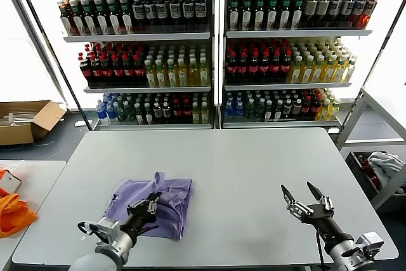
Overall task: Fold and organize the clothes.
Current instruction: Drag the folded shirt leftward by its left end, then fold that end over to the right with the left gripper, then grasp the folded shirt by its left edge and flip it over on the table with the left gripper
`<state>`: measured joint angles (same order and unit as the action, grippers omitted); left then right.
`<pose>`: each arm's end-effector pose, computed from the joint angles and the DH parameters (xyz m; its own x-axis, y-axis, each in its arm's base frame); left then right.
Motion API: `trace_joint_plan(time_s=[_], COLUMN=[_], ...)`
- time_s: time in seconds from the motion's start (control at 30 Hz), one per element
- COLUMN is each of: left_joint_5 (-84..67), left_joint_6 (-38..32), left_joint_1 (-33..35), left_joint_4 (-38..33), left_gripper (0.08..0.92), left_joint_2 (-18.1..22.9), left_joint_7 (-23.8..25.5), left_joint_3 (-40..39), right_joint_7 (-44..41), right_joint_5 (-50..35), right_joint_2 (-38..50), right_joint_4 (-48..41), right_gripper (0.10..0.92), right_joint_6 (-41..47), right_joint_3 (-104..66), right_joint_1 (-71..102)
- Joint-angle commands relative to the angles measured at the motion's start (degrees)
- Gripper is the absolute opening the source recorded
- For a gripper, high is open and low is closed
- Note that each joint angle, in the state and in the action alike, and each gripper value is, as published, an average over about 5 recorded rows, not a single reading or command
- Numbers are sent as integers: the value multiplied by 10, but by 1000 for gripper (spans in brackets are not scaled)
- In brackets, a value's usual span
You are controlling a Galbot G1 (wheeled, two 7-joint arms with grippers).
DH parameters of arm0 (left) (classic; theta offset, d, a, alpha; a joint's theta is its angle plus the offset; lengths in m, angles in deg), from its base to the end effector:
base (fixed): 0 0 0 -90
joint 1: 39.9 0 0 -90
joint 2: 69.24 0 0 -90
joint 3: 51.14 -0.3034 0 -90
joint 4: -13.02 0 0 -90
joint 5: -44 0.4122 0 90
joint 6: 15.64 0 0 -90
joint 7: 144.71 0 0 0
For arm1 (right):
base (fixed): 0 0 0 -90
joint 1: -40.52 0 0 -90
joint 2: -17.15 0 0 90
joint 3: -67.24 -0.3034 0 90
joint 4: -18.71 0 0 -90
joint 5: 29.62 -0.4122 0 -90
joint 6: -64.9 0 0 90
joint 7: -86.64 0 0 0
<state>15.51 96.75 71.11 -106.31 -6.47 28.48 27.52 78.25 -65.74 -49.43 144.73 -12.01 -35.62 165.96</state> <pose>0.2850 -0.0164 -0.2408 -0.8841 0.2903 0.3663 0.2736 0.9568 -0.0981 0.2495 -0.0923 -0.2100 -0.9560 -0.2477 0.1569 -0.2163 0.9570 0.1931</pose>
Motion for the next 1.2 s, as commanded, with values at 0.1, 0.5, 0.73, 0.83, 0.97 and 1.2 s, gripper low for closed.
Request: trace_joint_plan(time_s=[0.1,0.5,0.73,0.83,0.97,1.2], left_joint_5=[-38,-124,-135,-127,-117,-115], left_joint_6=[17,73,84,85,93,106], left_joint_1=[-58,0,18,18,19,15], left_joint_4=[17,-28,55,74,67,82], left_gripper=[260,607,790,817,822,823], left_joint_2=[50,-28,-50,-38,-19,0], left_joint_7=[-101,-45,-1,-2,-1,-3], left_joint_3=[-76,193,269,251,229,210], right_joint_7=[2,2,1,2,0,0], right_joint_5=[13,12,13,13,13,12], right_joint_2=[-4,-1,-7,-7,0,6], right_joint_4=[2,4,-5,-7,-6,-9], right_gripper=[823,823,823,823,823,823], right_joint_6=[1,1,-5,-5,-7,-8], right_joint_3=[12,16,23,26,28,16], right_joint_1=[-2,-8,-11,-14,-12,-15])
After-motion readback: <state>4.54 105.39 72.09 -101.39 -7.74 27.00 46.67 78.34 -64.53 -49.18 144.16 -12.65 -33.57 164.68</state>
